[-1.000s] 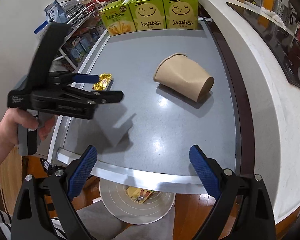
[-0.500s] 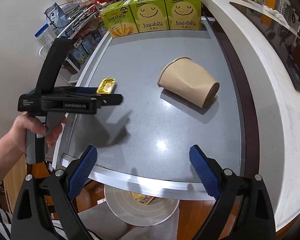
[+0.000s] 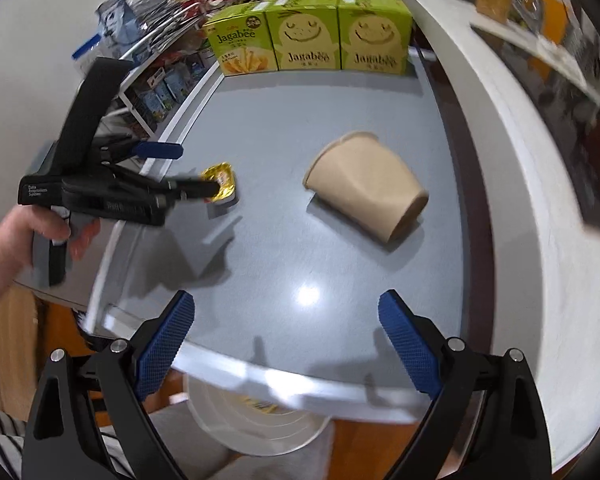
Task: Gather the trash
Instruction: 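Move the left tool to the gold butter tub while the right tool approaches the tan paper cup, then grasp the gold butter tub with the left tool while the right tool grasps the tan paper cup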
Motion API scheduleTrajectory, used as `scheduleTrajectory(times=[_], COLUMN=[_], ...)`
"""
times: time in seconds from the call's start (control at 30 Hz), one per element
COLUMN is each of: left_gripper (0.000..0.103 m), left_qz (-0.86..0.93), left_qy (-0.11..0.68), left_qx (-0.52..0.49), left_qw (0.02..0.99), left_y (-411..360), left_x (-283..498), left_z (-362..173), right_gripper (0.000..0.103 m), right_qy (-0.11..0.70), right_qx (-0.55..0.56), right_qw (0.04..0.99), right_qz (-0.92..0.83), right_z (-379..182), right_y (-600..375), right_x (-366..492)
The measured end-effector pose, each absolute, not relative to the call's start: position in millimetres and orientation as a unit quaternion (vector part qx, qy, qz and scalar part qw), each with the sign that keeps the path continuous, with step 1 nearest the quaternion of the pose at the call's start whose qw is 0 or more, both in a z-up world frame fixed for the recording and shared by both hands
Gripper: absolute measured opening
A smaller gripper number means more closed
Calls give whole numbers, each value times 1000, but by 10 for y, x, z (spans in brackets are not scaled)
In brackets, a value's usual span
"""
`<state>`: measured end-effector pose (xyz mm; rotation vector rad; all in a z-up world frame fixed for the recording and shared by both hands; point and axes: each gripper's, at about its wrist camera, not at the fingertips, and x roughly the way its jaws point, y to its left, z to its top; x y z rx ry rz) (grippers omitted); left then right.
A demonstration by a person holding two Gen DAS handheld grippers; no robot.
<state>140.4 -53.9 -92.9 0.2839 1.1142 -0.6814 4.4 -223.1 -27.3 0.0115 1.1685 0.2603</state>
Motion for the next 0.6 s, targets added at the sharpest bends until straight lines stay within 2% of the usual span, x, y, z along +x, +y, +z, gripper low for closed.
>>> scheduleTrajectory(times=[0.1, 0.17, 0.43, 0.6], left_gripper=[95, 88, 88, 88], left_qz=[-334, -341, -357, -375], left_qy=[524, 529, 520, 516], left_qx=[165, 177, 174, 177], left_qw=[766, 757, 756, 750], left_y=[-658, -695, -720, -706], left_x=[1434, 1454, 1605, 1595], left_z=[-1054, -1137, -1213, -1216], right_gripper=[92, 92, 94, 94], right_qy=[544, 547, 581, 631], right_qx=[-20, -36, -202, -220], right_qw=[830, 828, 780, 729], right_qz=[118, 119, 114, 147], right_z=[-221, -206, -546, -828], right_y=[-2229, -2220, -1981, -2002], right_x=[233, 458, 1156, 1361])
